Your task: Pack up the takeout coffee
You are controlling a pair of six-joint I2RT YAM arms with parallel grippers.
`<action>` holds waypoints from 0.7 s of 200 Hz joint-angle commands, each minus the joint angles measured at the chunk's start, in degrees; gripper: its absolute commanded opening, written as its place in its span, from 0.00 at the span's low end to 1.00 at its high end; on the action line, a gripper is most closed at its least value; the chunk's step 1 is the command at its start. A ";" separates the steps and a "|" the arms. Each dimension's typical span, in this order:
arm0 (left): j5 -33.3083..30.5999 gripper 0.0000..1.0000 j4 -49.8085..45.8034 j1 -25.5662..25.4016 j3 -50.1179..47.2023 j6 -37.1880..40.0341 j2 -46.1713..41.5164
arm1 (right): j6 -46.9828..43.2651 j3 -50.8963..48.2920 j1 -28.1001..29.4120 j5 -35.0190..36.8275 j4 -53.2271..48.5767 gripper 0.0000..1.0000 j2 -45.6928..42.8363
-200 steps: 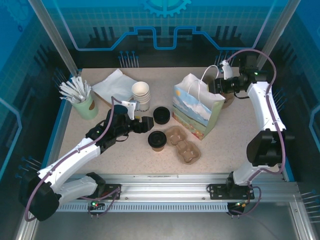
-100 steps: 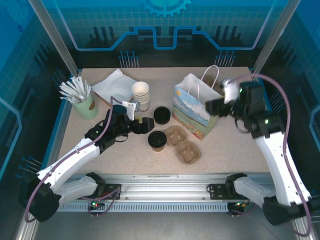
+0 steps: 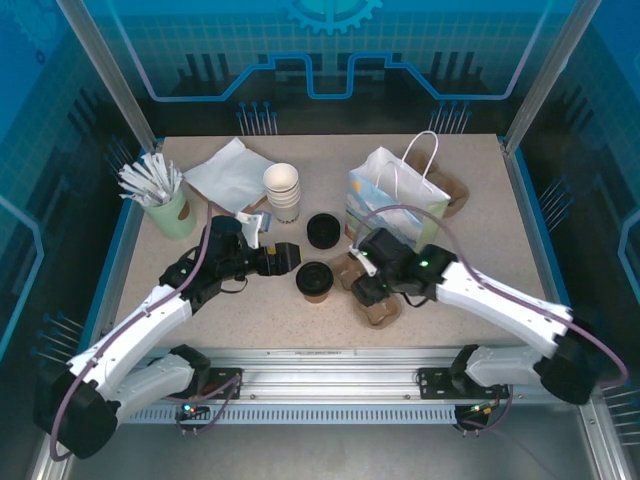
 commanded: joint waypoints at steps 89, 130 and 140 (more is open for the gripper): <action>-0.94 0.91 -1.17 1.33 -1.13 0.18 -3.16 | -1.24 3.49 -4.77 -5.05 0.65 0.56 16.55; -0.58 0.91 -0.76 1.38 -1.39 -0.11 -2.99 | -0.67 4.69 -4.83 -5.77 0.44 0.53 19.06; -0.50 0.91 -0.68 1.37 -1.51 -0.16 -3.08 | -0.50 4.77 -4.81 -5.86 0.31 0.52 19.32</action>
